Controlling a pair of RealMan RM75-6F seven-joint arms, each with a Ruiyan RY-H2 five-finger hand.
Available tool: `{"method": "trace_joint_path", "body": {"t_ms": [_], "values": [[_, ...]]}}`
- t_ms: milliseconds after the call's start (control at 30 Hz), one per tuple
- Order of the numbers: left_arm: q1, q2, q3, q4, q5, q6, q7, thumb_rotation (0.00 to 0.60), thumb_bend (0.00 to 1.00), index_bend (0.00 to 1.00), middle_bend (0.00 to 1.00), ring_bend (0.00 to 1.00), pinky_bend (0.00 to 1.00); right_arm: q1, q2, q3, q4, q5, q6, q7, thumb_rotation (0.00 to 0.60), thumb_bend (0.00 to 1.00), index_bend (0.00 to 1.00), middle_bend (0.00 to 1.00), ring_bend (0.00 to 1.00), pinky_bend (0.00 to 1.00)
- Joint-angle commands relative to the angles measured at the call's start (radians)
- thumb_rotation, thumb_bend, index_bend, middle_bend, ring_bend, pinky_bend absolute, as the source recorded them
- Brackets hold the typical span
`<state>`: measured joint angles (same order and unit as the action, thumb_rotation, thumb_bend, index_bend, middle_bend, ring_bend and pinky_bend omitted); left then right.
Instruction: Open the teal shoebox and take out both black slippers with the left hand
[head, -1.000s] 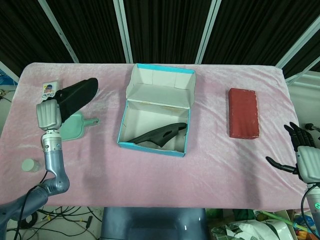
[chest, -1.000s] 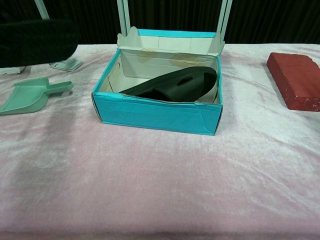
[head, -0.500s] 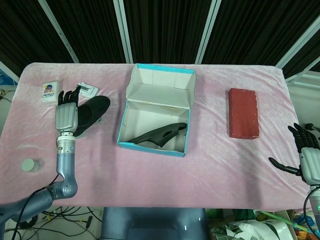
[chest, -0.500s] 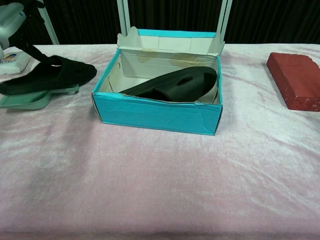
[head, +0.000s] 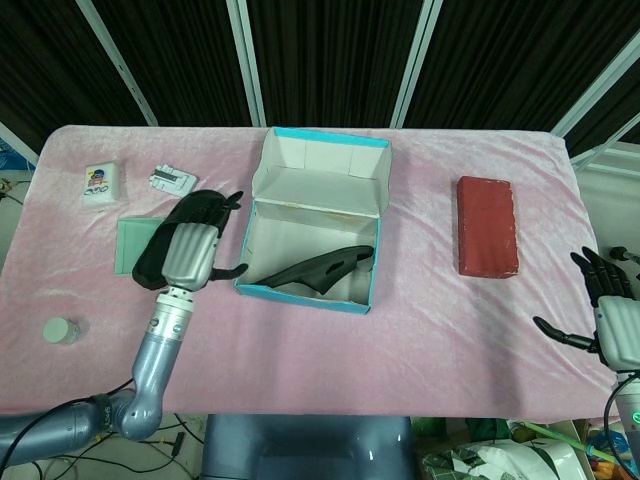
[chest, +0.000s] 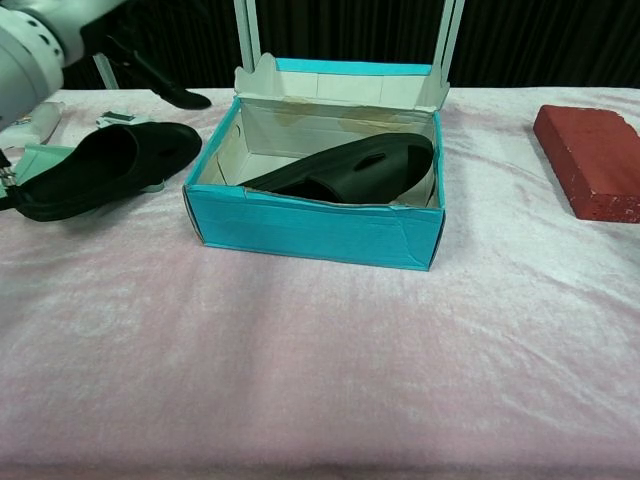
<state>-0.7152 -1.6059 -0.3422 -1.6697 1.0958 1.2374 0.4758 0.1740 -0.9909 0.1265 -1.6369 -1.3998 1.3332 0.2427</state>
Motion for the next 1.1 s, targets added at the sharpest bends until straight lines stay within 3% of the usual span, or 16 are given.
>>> {"method": "trace_joint_path", "body": {"t_ms": [33,133,167,300,533,833,967,1100], "values": [[-0.082,-0.088,-0.015,0.029,-0.104,-0.058,0.111,0.600,0.07,0.09,0.22,0.13,0.28,-0.003,0.000,-0.002,-0.003,-0.006,0.007,0.000,0.181,0.00,0.00,0.00,0.00,0.05],[-0.152,-0.173,-0.037,0.089,-0.201,-0.092,0.187,0.600,0.07,0.10,0.22,0.13,0.29,-0.010,0.003,-0.005,-0.006,-0.013,0.018,0.000,0.181,0.00,0.00,0.00,0.00,0.05],[-0.200,-0.240,-0.057,0.161,-0.268,-0.114,0.226,0.600,0.07,0.11,0.22,0.13,0.29,-0.014,0.007,-0.008,-0.007,-0.016,0.023,0.000,0.180,0.00,0.00,0.00,0.00,0.05],[-0.259,-0.325,-0.089,0.251,-0.345,-0.116,0.265,0.600,0.07,0.11,0.22,0.13,0.30,-0.019,0.012,-0.010,-0.010,-0.019,0.028,0.005,0.178,0.00,0.00,0.00,0.00,0.05],[-0.318,-0.410,-0.118,0.351,-0.385,-0.115,0.263,0.600,0.07,0.10,0.22,0.13,0.33,-0.026,0.016,-0.015,-0.008,-0.021,0.031,0.008,0.179,0.00,0.00,0.00,0.00,0.05],[-0.353,-0.452,-0.136,0.414,-0.408,-0.132,0.245,0.600,0.08,0.10,0.22,0.15,0.35,-0.033,0.019,-0.017,-0.004,-0.016,0.034,0.017,0.179,0.00,0.00,0.00,0.00,0.05],[-0.375,-0.481,-0.145,0.478,-0.433,-0.145,0.253,0.600,0.19,0.11,0.23,0.18,0.37,-0.035,0.019,-0.018,-0.002,-0.016,0.034,0.020,0.181,0.00,0.00,0.00,0.00,0.05],[-0.398,-0.519,-0.160,0.556,-0.449,-0.162,0.239,0.600,0.38,0.17,0.29,0.26,0.44,-0.037,0.019,-0.017,-0.001,-0.014,0.035,0.022,0.179,0.00,0.00,0.00,0.00,0.05]]}}
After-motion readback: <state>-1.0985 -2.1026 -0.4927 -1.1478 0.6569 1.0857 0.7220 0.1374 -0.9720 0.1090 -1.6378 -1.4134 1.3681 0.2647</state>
